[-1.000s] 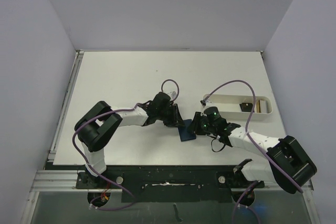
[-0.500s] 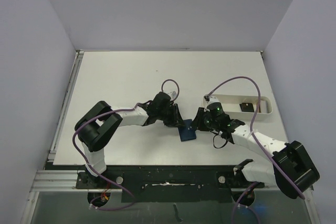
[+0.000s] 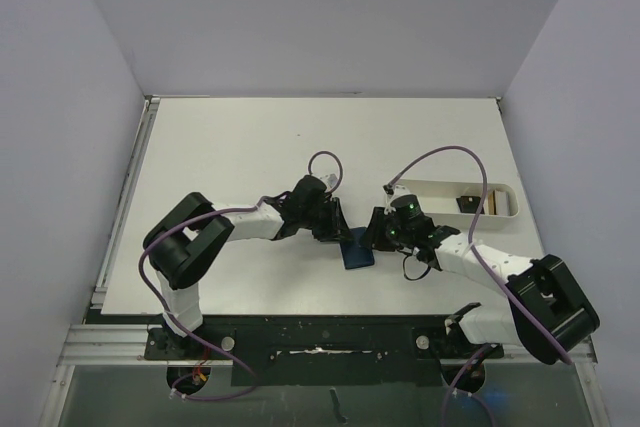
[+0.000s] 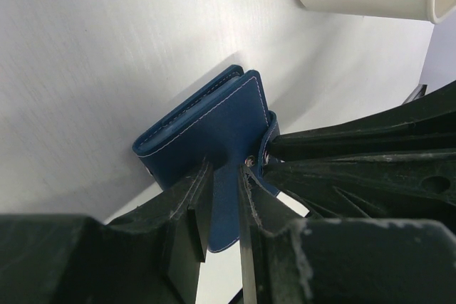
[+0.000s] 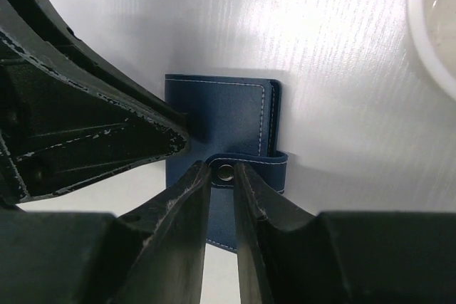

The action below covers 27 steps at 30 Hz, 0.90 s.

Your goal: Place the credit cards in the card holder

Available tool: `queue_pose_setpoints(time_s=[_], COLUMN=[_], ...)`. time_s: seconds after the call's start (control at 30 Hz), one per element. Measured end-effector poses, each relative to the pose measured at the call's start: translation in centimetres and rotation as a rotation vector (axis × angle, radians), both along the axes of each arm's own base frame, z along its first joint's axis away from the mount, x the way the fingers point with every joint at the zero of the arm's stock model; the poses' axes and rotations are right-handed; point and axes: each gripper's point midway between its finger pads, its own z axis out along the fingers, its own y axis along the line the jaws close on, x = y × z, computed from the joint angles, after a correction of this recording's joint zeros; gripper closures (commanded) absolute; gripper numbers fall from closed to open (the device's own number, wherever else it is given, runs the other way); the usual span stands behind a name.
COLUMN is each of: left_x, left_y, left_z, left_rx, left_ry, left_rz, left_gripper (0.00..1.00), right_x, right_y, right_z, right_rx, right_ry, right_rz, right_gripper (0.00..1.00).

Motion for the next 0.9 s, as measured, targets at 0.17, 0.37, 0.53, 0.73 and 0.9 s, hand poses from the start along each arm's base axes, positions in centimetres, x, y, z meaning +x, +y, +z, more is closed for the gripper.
queue_pose_setpoints(time_s=[0.17,0.37,0.53,0.73,0.9], left_x=[0.01,0.04,0.02,0.04,0.05], left_y=[-0.06,-0.17,-0.32,-0.34,-0.32], left_z=[-0.01,0.02,0.01,0.02,0.01], left_rx=[0.000,0.000,0.000,0.001,0.004], left_ry=[0.000,-0.003,-0.004,-0.004,-0.002], left_rz=[0.000,-0.001,-0.003,-0.003,-0.002], left_gripper=[0.80,0.80,0.80,0.80,0.80], right_x=[0.00,-0.25,-0.52,-0.46,-0.43], right_y=[0.36,0.54,0.56,0.52,0.33], right_z=[0.16,0.03,-0.21,-0.26,-0.64], right_rx=[0.019,0.029,0.033,0.029,0.005], right_ry=[-0.008,0.001,0.006,0.002,0.003], right_rz=[0.013,0.025,0.030,0.027,0.018], right_gripper=[0.79,0.79,0.80,0.80,0.81])
